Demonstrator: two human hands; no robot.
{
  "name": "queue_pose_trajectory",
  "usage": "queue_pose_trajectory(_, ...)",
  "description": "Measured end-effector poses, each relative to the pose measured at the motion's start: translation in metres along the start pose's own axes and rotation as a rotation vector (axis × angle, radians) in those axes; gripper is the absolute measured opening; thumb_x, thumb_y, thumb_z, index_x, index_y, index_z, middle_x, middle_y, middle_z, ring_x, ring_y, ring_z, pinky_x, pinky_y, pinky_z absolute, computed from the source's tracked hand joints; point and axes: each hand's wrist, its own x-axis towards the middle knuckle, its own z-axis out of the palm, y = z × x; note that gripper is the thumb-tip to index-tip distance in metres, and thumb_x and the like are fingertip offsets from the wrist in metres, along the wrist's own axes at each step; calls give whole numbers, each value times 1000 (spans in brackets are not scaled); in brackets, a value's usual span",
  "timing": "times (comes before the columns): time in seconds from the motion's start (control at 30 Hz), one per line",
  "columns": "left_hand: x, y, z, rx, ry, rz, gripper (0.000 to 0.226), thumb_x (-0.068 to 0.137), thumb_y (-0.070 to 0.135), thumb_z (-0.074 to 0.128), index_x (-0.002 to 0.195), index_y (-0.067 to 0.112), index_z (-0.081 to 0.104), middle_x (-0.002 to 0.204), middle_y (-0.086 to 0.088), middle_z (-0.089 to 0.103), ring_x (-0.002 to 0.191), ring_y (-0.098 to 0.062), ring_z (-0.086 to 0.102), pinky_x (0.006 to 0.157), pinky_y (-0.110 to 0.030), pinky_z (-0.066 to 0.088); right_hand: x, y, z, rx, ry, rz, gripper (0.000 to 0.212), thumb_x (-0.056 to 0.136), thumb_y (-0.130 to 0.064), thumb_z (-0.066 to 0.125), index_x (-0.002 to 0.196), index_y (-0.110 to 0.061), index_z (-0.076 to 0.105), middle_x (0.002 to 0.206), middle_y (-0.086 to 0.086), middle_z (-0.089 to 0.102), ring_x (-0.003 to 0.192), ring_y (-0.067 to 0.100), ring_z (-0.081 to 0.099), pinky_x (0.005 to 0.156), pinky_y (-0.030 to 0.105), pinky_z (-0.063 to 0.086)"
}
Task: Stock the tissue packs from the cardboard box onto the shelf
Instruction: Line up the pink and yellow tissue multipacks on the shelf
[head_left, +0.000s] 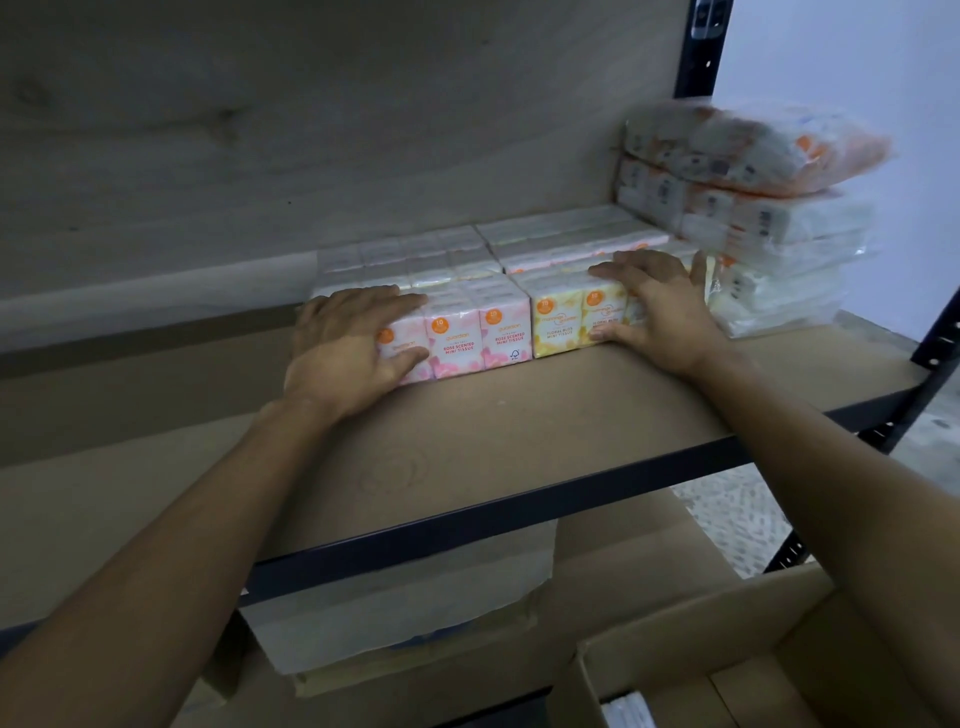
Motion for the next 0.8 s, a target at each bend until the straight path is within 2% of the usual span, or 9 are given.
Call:
queue_pose_trajectory(0.33, -1, 2, -4, -21, -26, -5, 65, 74, 67, 51, 135, 46, 47, 144, 10, 49, 131, -18, 44, 108, -39, 26, 1, -3, -6, -80, -71, 17, 74, 74, -56, 71, 139, -40, 41, 151, 0, 37, 143, 20, 23, 114, 62, -5)
queue_pose_trajectory(0.47, -1, 3, -9, -57, -68, -16, 61, 81, 61, 61, 138, 46, 44, 148, 10, 43, 136, -17, 38, 112, -38, 22, 1, -9, -12, -166, -130, 29, 74, 77, -61, 64, 142, -42, 34, 155, -2, 31, 146, 21, 18, 113, 64, -3)
queue_pose_trajectory(0.67, -2, 7, -18, -46, -127, -5, 65, 87, 55, 58, 146, 40, 35, 155, 8, 32, 144, -17, 27, 115, -38, 17, -6, -22, -24, -196, -210, 82, 73, 86, -58, 56, 148, -42, 22, 161, -2, 13, 149, 20, 1, 114, 62, -7)
queue_pose_trajectory(0.8, -3, 13, -22, -24, -123, 0, 66, 90, 50, 55, 149, 34, 30, 158, 1, 27, 146, -21, 22, 117, -40, 13, -14, -30, -37, -149, -204, 81, 73, 89, -50, 57, 150, -39, 19, 162, 1, 12, 149, 21, 1, 114, 60, -2)
